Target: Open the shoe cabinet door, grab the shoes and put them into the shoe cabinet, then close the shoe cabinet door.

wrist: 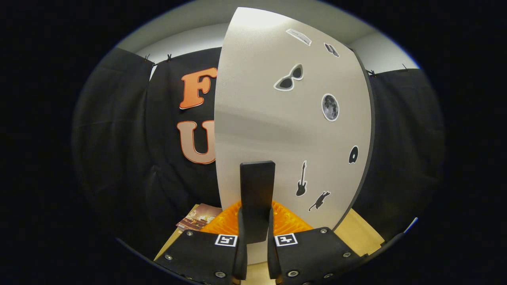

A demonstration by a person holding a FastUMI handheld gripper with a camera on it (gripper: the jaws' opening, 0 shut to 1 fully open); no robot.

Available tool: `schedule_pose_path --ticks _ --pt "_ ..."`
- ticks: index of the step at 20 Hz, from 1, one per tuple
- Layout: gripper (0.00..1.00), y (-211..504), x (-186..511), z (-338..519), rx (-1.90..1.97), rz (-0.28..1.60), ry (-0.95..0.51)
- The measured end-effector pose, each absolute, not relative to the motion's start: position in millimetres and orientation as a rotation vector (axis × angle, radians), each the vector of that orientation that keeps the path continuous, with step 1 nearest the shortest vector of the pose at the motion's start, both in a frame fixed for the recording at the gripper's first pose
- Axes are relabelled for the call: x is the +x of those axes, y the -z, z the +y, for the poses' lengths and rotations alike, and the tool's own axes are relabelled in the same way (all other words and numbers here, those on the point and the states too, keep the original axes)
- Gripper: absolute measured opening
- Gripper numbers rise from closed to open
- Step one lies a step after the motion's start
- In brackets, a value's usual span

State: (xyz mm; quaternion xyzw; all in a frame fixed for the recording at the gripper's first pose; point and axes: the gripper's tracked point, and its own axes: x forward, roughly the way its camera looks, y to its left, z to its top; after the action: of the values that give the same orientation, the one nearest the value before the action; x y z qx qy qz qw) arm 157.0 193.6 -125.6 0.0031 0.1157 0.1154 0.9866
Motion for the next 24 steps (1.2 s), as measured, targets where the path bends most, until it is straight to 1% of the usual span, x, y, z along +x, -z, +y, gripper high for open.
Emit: schedule_pose_path --ticks 8,15,20,24 --pt "0.20 127.7 126.2 156.0 0.018 0.245 -0.321" --pt "0.20 129.0 111.3 119.8 0.039 0.246 -0.356" --pt "0.19 129.3 103.7 83.2 0.068 0.247 -0.337" --pt "0.19 130.9 103.1 56.6 0.064 0.244 -0.267"
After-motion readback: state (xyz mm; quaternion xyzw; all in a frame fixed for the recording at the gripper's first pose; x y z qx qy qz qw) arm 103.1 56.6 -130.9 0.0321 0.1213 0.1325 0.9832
